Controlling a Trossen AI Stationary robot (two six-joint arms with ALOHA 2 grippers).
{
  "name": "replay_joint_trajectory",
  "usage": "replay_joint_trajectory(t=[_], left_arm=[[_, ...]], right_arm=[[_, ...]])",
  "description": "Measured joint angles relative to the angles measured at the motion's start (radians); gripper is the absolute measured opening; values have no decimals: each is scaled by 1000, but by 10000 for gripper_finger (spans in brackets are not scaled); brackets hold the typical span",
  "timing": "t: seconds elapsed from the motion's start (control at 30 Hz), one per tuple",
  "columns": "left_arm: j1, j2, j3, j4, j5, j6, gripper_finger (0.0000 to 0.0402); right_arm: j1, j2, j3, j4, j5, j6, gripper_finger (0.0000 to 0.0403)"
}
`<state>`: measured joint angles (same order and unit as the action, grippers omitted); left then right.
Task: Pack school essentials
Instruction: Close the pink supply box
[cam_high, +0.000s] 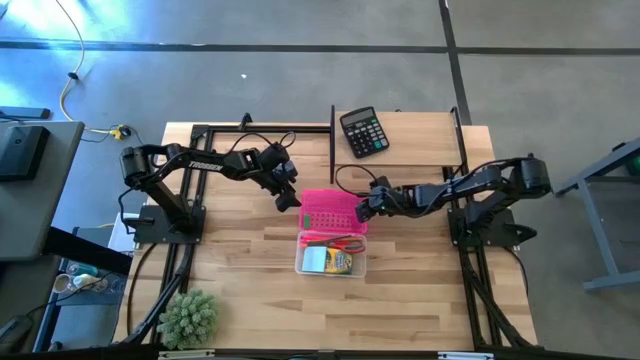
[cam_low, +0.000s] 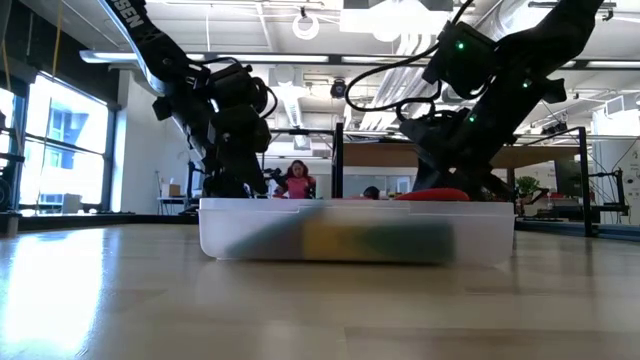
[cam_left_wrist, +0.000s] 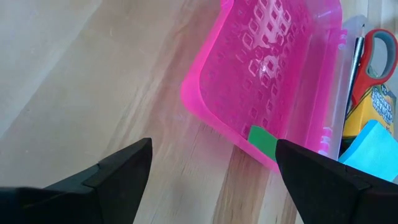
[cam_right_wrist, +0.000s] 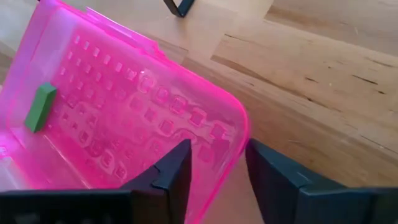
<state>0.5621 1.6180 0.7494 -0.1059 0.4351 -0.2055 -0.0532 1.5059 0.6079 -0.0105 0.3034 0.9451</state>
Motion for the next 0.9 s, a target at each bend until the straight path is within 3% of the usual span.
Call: replay_joint_trajectory(t=[0.23,0.9], left_arm=[[0,0,0,0,0,0,330],[0,0,0,-42,7,26,330]], right_arm=[[0,0,0,0,11,25,102],[0,0,0,2,39,84,43]])
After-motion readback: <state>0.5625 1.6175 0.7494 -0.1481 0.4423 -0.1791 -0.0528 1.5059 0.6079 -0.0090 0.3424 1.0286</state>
